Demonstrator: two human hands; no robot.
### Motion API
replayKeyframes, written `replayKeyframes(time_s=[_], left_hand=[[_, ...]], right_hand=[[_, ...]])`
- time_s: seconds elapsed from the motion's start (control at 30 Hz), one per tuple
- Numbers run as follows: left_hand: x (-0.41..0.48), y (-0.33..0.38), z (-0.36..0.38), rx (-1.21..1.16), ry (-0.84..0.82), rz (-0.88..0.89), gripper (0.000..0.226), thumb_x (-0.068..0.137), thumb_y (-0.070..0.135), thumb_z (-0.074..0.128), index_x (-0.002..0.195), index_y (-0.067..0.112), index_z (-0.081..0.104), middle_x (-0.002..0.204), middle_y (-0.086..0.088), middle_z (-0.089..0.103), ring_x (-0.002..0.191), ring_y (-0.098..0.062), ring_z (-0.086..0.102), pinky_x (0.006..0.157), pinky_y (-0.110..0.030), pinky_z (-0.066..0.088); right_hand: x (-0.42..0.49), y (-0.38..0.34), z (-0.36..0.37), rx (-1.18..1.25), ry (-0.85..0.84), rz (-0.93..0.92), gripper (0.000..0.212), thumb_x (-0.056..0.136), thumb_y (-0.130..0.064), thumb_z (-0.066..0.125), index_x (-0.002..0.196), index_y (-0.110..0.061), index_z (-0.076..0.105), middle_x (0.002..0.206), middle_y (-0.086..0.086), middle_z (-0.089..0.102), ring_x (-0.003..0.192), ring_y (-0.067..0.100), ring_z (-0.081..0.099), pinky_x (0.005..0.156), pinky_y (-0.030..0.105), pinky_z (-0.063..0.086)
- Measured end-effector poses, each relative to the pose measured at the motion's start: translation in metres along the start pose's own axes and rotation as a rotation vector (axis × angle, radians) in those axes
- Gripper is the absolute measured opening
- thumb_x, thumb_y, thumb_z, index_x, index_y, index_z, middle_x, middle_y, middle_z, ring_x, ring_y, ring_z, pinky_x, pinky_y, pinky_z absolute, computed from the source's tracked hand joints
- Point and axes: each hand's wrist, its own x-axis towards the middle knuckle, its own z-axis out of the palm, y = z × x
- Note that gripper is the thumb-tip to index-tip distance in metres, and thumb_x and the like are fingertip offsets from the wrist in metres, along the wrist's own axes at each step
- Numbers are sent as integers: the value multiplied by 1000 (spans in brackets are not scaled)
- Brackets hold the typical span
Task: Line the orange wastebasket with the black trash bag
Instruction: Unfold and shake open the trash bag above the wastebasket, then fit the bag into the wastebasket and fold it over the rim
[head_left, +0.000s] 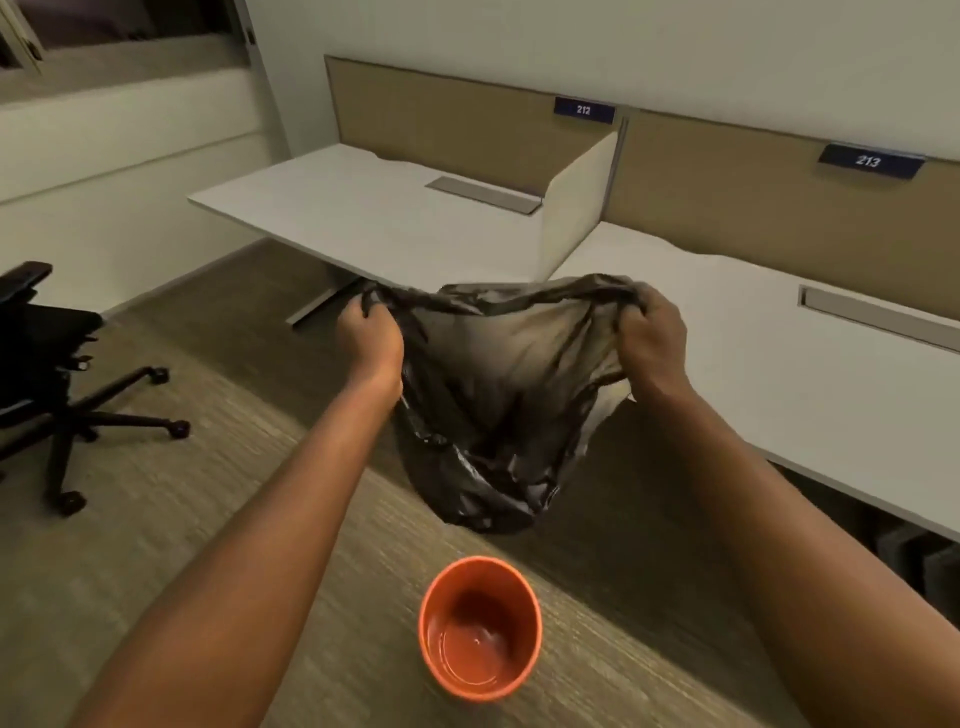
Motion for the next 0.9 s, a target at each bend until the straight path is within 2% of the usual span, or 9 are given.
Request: replayKeyframes(time_s=[0.07, 0.13, 0.2, 0.23, 0.33, 0.43, 0.6, 0.7, 0.9], left_hand=[[-8, 4, -2, -19, 54, 97, 35, 86, 27, 44, 105, 9, 66, 113, -14, 68, 108, -32, 64, 97, -38, 51], [-26, -10, -12, 28, 34, 254, 32, 98, 26, 49, 110, 2, 66, 107, -6, 67, 99, -19, 64, 89, -29, 49], [-43, -51, -33, 250, -78, 384, 34, 103, 32, 46, 94, 5, 66, 89, -4, 70, 82, -15, 65, 70, -28, 47], [-48, -80, -45, 404, -173, 409, 34, 102, 33, 46, 90, 7, 65, 82, -8, 70, 77, -21, 66, 64, -31, 46], [-48, -162, -81, 811, -427, 191, 19, 89, 23, 54, 90, 9, 67, 84, -19, 73, 82, -37, 69, 64, -40, 50], [-44, -192, -95, 851, -383, -53, 17, 86, 6, 54, 93, 4, 69, 93, -22, 72, 91, -40, 67, 73, -40, 48], [-15, -203, -93, 655, -249, -368, 37, 86, 13, 47, 115, 9, 69, 111, -18, 72, 99, -38, 67, 79, -40, 53], [-3, -222, -99, 477, -207, -538, 35, 85, 12, 43, 108, 15, 69, 103, -12, 72, 87, -32, 67, 65, -35, 52], [-12, -245, -100, 341, -208, -671, 28, 92, -2, 42, 85, 14, 64, 85, -12, 63, 65, -21, 53, 62, -29, 46]], right_hand=[[-16, -10, -2, 136, 74, -141, 22, 101, -8, 43, 108, -15, 62, 86, -10, 61, 75, -2, 56, 61, 1, 39], [-43, 19, 9, 2, -13, -240, 17, 103, -22, 49, 114, -14, 59, 88, -4, 65, 75, -3, 61, 64, 11, 48], [-69, 70, 23, -364, -242, -270, 31, 99, -39, 56, 124, -20, 56, 99, 4, 73, 86, 17, 70, 71, 32, 56], [-82, 99, 29, -574, -411, -232, 33, 97, -41, 57, 125, -23, 57, 106, 6, 74, 94, 25, 71, 73, 32, 54], [-114, 163, 34, -843, -788, 97, 23, 92, -25, 57, 111, -23, 68, 110, 5, 75, 103, 27, 70, 74, 30, 48], [-116, 192, 31, -689, -715, 300, 27, 86, -11, 53, 100, -21, 74, 101, 9, 76, 99, 30, 69, 71, 29, 42], [-93, 196, 40, -485, -478, 412, 29, 90, -9, 52, 104, -19, 76, 96, 3, 69, 95, 22, 61, 76, 27, 39], [-90, 203, 47, -387, -374, 501, 33, 88, -8, 49, 101, -24, 75, 95, 2, 70, 95, 25, 63, 82, 34, 47], [-116, 223, 63, -188, -285, 593, 31, 88, -1, 49, 104, -20, 67, 95, 4, 69, 87, 20, 61, 75, 31, 47]])
